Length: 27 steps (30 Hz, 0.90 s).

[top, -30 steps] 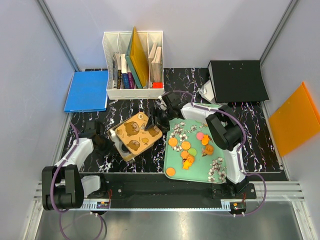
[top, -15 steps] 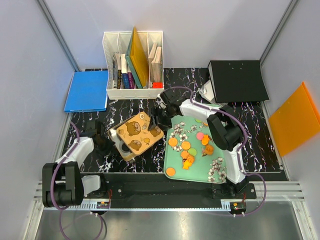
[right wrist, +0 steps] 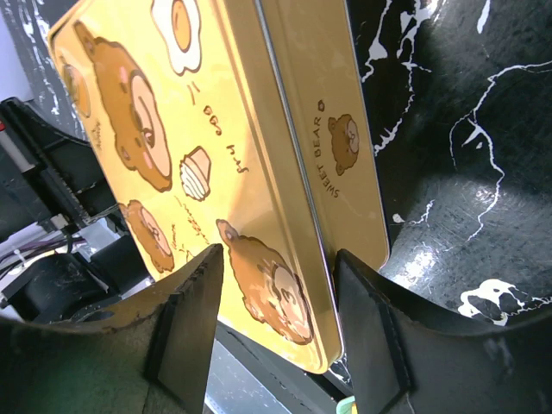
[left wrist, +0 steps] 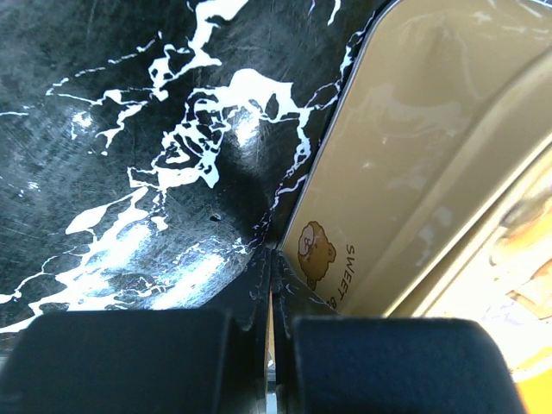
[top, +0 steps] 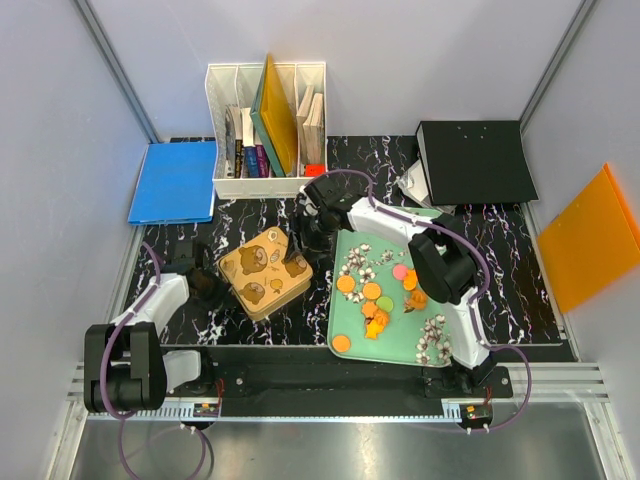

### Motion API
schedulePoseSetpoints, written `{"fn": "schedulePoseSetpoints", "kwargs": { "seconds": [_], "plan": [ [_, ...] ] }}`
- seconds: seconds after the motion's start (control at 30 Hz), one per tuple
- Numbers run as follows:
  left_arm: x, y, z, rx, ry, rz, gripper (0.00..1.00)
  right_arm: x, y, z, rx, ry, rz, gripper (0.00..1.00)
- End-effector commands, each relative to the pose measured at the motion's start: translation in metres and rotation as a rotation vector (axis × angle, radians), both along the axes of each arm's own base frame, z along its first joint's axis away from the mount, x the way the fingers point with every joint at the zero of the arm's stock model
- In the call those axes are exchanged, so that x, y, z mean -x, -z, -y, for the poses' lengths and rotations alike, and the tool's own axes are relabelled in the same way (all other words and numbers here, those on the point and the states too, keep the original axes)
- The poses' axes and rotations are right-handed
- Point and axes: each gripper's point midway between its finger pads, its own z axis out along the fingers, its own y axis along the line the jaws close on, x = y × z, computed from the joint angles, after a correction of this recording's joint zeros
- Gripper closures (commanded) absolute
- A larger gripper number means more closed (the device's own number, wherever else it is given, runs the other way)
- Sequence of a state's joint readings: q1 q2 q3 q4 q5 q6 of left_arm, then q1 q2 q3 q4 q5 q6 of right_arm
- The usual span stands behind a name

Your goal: Pack the cookies

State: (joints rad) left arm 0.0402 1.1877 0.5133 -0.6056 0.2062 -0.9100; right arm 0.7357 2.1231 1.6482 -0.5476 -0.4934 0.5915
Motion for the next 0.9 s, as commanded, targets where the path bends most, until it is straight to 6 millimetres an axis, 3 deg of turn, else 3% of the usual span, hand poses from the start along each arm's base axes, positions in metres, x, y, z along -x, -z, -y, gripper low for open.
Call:
{"fn": "schedulePoseSetpoints", "kwargs": {
  "seconds": [0.0,0.27,0.7,0.87],
  "plan": [
    [-0.014,-0.009,0.007,0.035,0.006,0.053,1.0,0.007,0.002,-0.009,0.028,-0.02,-0.004,0.39],
    [-0.015,-0.009,0.007,0.036,0.007,0.052,1.0,0.006,0.003,0.005,0.105,-0.008,0.05,0.19],
    [-0.017,-0.011,0.007,0.036,0.015,0.062,1.0,-0.025,-0.031,0.031,0.213,0.023,0.235,0.13],
    [-0.018,-0.012,0.007,0.037,0.011,0.062,1.0,-0.025,-0.03,0.032,0.206,0.002,0.221,0.14]
  ]
}}
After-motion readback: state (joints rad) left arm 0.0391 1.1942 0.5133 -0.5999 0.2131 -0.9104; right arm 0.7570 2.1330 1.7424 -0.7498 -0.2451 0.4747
